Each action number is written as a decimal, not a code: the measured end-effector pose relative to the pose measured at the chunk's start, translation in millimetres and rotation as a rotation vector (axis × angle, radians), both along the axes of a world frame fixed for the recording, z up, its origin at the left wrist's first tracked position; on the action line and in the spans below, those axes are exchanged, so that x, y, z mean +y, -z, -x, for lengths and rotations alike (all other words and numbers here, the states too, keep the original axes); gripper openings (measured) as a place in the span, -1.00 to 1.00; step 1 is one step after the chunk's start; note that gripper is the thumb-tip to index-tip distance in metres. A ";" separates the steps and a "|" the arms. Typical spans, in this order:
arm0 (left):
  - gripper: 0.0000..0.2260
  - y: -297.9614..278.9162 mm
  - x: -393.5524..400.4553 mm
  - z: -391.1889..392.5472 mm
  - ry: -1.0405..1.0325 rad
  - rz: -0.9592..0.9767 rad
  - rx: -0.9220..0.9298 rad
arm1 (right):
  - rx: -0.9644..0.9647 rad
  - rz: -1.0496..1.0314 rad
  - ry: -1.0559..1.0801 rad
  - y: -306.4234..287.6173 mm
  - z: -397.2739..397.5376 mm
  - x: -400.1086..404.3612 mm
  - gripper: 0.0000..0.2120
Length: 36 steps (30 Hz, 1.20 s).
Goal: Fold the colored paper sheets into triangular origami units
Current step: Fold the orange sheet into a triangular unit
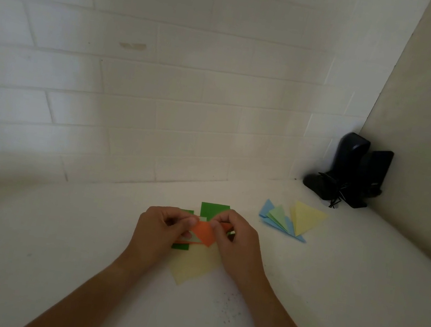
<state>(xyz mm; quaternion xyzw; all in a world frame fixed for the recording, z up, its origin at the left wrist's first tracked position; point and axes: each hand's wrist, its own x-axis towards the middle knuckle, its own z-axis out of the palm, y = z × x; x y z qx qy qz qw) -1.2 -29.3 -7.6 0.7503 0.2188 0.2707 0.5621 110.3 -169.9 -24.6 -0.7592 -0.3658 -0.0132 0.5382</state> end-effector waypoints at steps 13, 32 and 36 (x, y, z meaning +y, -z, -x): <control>-0.83 3.4 -2.8 -3.0 0.183 -0.262 0.129 | 0.237 -0.147 0.051 -4.8 1.4 -3.8 -0.78; -0.90 -3.4 -3.1 0.5 0.145 -0.184 -0.048 | 0.051 0.010 -0.200 -8.3 8.4 -3.9 -0.84; -0.86 -4.8 -3.4 1.5 0.129 -0.172 -0.057 | 0.050 0.027 -0.207 -10.1 9.4 -4.0 -0.80</control>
